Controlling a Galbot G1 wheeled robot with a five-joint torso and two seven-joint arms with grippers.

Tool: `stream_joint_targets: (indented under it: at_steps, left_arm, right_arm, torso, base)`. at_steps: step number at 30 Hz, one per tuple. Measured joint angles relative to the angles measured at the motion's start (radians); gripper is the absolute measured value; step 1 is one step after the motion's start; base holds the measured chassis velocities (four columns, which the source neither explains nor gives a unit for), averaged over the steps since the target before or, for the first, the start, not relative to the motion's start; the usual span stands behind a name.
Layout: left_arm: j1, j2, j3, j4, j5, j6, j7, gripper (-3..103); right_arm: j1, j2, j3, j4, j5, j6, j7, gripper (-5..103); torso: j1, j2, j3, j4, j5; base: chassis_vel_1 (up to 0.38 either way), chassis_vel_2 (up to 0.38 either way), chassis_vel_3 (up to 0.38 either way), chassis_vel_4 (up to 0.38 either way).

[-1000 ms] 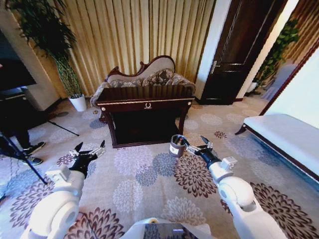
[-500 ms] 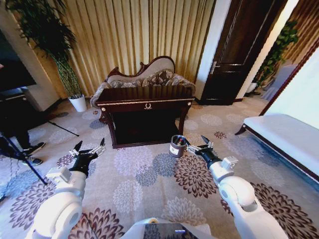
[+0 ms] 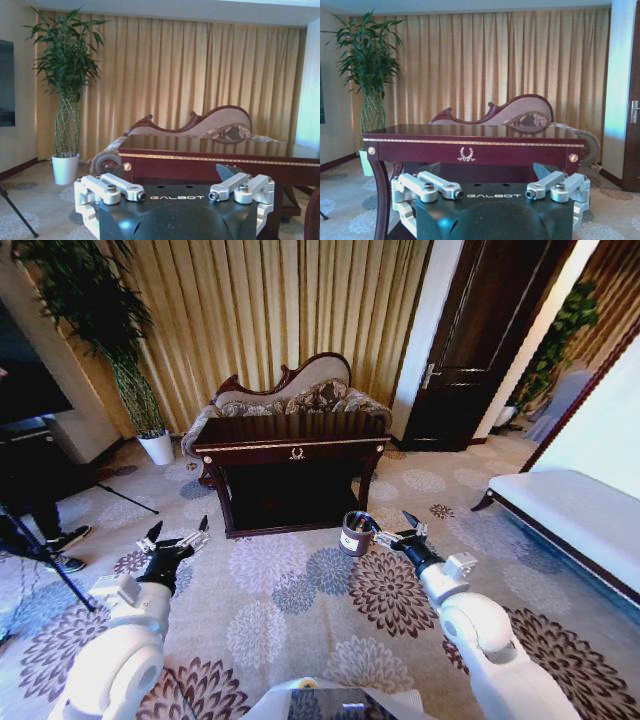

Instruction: Move to the front of the table and place the trash on the table into the trash bin.

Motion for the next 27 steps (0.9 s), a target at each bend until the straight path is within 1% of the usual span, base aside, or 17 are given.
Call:
stream_joint_targets:
  at_steps: [27]
  left_arm:
    - [-0.002,0.006,-0.004,0.000,-0.004,0.003,0.002,100]
  right_arm:
    - [-0.020,0.010,0.004,0.018,-0.001,-0.017,0.013,100]
  torso:
    - [0.000,0.000,0.000,0.0000,0.0000]
  base:
    - [0.000,0.000,0.000,0.000]
